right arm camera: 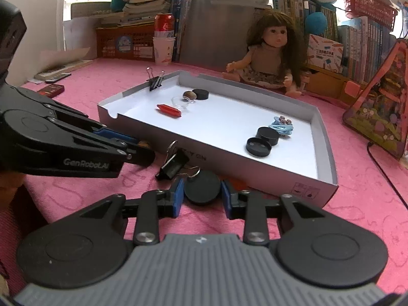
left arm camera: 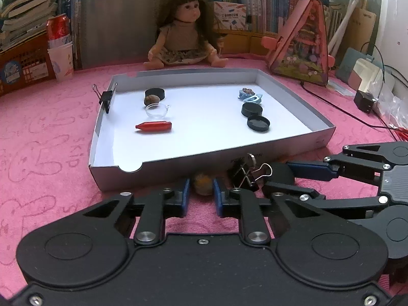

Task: Organize rigid objects
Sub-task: 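Close the left tool on the walnut while the right tool grips the black lid, then open the left tool to drop the walnut while the right tool releases the black lid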

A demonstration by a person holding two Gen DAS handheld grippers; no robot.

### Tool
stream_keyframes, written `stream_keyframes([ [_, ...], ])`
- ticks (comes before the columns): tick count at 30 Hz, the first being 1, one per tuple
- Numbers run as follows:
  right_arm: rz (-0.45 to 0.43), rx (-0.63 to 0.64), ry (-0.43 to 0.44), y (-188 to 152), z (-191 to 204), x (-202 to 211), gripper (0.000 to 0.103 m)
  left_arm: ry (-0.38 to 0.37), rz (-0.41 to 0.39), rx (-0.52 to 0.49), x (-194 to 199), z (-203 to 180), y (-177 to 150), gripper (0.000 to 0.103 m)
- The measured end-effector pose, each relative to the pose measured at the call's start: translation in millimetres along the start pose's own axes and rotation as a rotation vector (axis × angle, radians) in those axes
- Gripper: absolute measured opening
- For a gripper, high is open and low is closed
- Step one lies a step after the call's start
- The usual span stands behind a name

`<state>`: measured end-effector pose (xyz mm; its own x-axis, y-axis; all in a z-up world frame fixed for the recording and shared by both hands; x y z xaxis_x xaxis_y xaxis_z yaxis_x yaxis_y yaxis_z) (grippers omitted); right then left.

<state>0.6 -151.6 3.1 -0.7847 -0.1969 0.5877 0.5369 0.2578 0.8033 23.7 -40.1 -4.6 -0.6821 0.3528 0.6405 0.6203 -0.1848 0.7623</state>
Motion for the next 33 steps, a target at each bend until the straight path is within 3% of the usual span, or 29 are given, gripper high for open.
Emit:
stream_keyframes([
  [18, -0.066, -0.081, -0.1, 35.9, -32.5, 21.8, 0.036, -0.007, -0.114, 0.013, 35.2, 7.5, 36.6, 0.018],
  [33, 0.027, -0.212, -0.168, 45.8, -68.8, -9.2, 0.037, 0.038, -0.064, 0.091, -3.1, 35.6, 58.2, 0.018],
])
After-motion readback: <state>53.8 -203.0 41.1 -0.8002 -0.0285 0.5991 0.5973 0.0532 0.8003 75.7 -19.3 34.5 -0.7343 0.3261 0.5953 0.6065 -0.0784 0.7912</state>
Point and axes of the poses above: each gripper's, at about its wrist camera, not at the fingertips, and x roughly against the way its jaws point, z to its left, y to its top, the point moved 1 cm from there along -x, roughly the way its jaws point, and after that the axes turned 4 degrees about -y, right-handed, at the moved point
